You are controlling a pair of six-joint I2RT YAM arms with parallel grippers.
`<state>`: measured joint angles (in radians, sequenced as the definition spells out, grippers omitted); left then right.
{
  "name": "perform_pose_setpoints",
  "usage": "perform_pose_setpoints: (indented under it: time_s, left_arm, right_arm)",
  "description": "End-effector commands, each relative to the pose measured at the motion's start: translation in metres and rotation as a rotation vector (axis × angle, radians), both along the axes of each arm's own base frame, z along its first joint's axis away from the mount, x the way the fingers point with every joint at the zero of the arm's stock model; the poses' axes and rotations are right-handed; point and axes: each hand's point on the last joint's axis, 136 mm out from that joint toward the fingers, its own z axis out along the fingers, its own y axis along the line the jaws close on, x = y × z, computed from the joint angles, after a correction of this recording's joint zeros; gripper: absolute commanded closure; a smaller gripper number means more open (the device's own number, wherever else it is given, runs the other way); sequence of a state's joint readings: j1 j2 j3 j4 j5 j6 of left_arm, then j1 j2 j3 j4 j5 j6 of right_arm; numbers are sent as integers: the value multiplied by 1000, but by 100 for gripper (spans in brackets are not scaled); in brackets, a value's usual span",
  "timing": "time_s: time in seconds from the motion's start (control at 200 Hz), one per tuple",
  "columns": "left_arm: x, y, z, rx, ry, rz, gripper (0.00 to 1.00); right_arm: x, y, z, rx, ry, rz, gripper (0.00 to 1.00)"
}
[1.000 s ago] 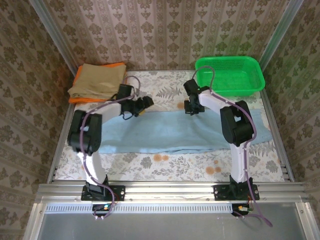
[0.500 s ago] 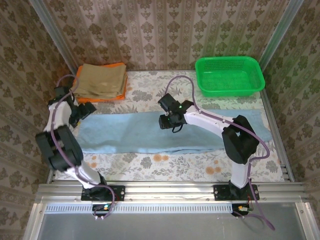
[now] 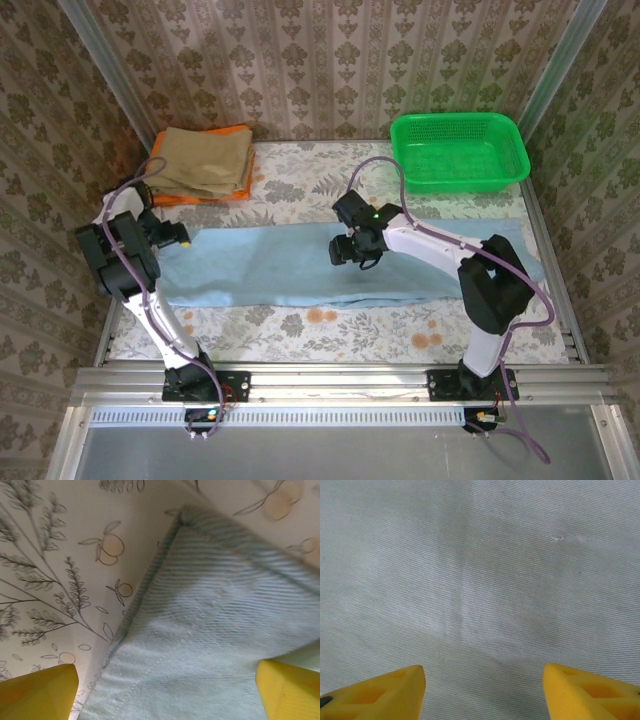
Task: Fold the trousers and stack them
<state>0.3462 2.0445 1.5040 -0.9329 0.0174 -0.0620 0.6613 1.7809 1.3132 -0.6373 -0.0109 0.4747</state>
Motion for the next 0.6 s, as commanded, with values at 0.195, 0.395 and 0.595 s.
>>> perform_pose_setpoints:
  time_s: [0.195,0.395,0.595]
  left_arm:
    - [-19,-21,-35,-68,150,-60,19]
    - [-25,-28,-35,-86,171,-69,59]
    - [-29,-34,-30,-61,199,-75,100]
  right_arm:
    - [0,-19,28,-31,-46,-31,35]
    - [4,-25,52,1,-97,-53,35]
    - [2,-37,50,-20,-102,-65,36]
